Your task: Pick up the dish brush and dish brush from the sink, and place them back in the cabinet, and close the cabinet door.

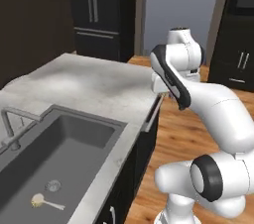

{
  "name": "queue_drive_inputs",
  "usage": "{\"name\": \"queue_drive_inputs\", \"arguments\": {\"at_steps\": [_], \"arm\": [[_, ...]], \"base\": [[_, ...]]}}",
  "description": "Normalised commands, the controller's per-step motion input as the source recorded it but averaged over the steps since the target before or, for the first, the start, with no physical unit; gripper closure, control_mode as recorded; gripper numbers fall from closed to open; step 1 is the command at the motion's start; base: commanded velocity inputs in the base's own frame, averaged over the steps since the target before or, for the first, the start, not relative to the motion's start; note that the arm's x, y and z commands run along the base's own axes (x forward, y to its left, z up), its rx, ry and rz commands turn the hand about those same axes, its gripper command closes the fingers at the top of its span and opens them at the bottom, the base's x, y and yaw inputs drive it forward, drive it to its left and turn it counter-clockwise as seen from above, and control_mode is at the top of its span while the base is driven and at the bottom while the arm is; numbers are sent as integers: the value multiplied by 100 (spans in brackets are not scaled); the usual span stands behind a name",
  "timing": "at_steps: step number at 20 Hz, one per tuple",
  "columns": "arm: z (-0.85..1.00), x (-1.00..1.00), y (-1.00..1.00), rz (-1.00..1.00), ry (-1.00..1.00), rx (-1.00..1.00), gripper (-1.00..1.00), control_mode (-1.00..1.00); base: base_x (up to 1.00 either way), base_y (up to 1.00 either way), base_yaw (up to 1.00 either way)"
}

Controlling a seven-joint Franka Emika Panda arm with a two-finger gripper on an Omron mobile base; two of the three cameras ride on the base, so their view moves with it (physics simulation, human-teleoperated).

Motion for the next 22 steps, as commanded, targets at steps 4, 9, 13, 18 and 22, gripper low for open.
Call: {"name": "queue_drive_inputs", "arguments": {"at_steps": [4,9,13,18,22], "arm": [[0,0,0,0,0,0,100,100],[0,0,0,0,0,0,100,100],[0,0,0,0,0,0,100,100],[0,0,0,0,0,0,100,100],[0,0,0,0,0,0,100,100]], "base": [[13,-19,-54],[9,-43,-51],[12,-43,-52],[14,-41,-52],[19,-27,-49]]}}
